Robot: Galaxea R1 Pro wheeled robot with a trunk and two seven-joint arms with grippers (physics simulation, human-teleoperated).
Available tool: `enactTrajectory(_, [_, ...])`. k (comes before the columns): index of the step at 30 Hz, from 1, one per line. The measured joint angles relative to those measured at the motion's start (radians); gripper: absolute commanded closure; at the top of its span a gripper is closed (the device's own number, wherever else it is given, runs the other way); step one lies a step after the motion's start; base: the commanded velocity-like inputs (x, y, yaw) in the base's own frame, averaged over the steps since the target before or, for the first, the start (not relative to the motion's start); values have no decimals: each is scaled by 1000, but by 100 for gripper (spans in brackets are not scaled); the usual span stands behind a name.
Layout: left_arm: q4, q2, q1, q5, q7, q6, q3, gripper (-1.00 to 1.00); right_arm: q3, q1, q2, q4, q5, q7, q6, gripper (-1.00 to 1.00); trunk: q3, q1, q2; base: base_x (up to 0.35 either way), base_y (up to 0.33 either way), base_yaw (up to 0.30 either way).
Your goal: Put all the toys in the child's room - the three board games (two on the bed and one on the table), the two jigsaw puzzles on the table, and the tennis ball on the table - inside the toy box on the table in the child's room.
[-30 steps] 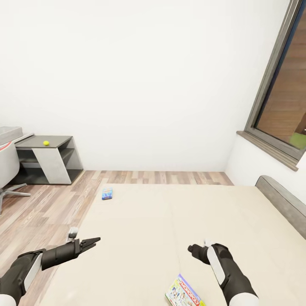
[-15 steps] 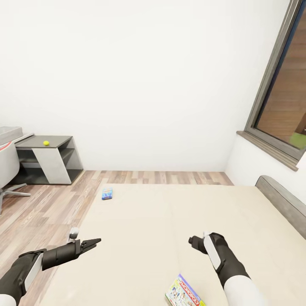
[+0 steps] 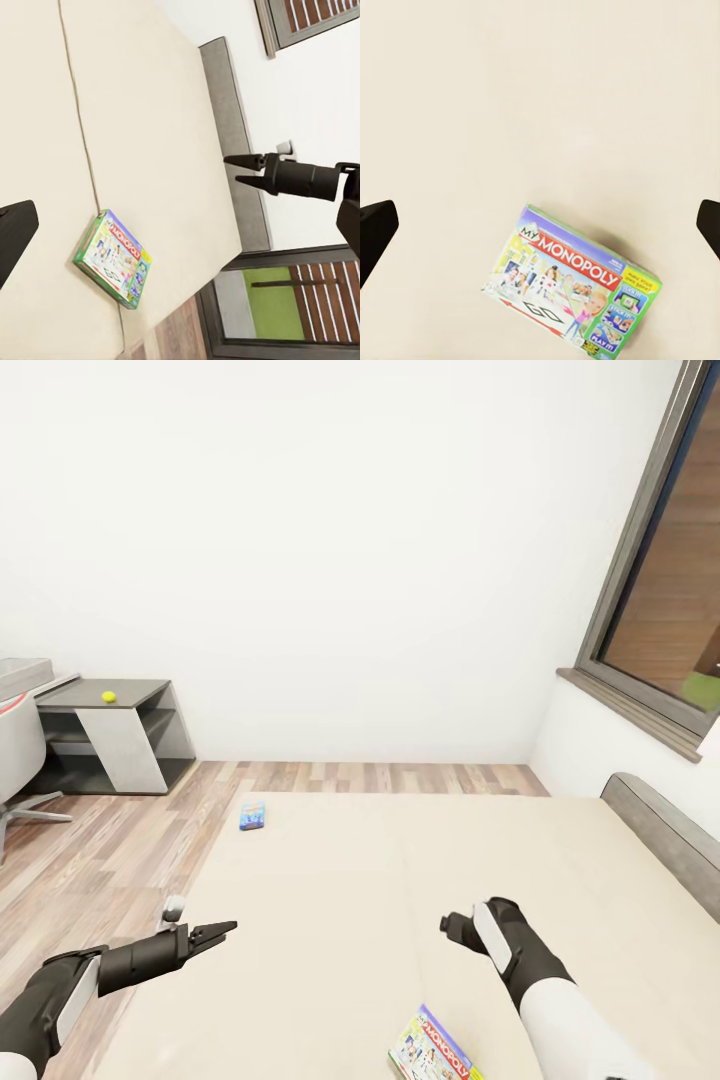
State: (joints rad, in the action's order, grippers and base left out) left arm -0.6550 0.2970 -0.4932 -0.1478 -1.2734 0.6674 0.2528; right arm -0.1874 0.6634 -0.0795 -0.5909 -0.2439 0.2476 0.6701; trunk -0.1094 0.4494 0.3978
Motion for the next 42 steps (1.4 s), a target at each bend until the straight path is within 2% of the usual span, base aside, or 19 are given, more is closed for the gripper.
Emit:
enactTrajectory(6, [0,-3,0,0,1,1,-1,-100,35,3,-8,-5,-1,-3,-4,-100,0,0,0,0,0,0])
enactTrajectory(12, [0,-10,0,1,5,1,-4,-100,58,2,-5,-7,-1,-4,-4,-100,0,0,0,0,0,0])
enactTrajectory(23, [3,-12,0,1,8,0,-5,-100,66,2,1,-7,-3,-3,-2,-100,-6,0,0,0,0,0])
enactTrajectory(42, [5,-4,0,-3,-5,3,-3,-100,62,-8,1,1,-12,-3,-1,-100,-35,0,0,0,0,0])
